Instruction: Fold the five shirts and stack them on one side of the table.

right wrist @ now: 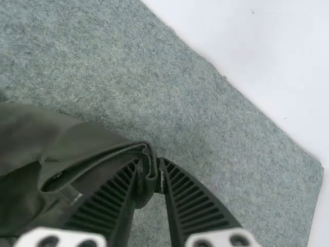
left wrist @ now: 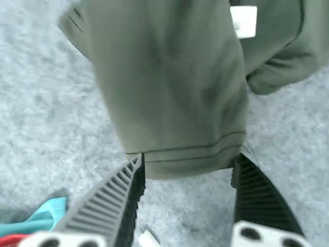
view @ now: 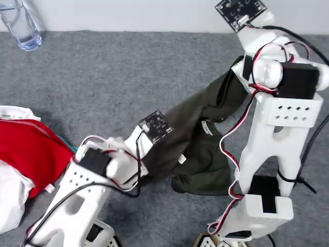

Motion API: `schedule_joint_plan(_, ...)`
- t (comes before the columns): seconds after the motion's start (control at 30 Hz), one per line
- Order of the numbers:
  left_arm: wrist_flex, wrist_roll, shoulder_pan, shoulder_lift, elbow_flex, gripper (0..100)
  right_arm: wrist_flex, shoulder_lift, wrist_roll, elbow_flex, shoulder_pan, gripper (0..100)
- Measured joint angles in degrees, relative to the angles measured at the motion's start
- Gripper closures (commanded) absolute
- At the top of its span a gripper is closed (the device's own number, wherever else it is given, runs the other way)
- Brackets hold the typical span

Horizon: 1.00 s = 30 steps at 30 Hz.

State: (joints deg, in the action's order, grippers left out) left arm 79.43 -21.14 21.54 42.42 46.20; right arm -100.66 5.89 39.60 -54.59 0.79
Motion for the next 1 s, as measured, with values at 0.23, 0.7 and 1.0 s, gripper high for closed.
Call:
schedule_joint_plan(0.23,9.93,-2.81,0.00,8.35,0.00,63,0.00,0.00,0.00,2.90,0.00,99.0)
schedule_joint_plan(0.7,-6.24,3.78,3.87,9.05,13.89,69,0.00,0.00,0.00,3.78,-1.14,99.0)
schedule_joint_plan(1.0,-14.77,9.05,8.79,4.57,19.52,70,0.00,0.00,0.00,3.78,-2.90,99.0)
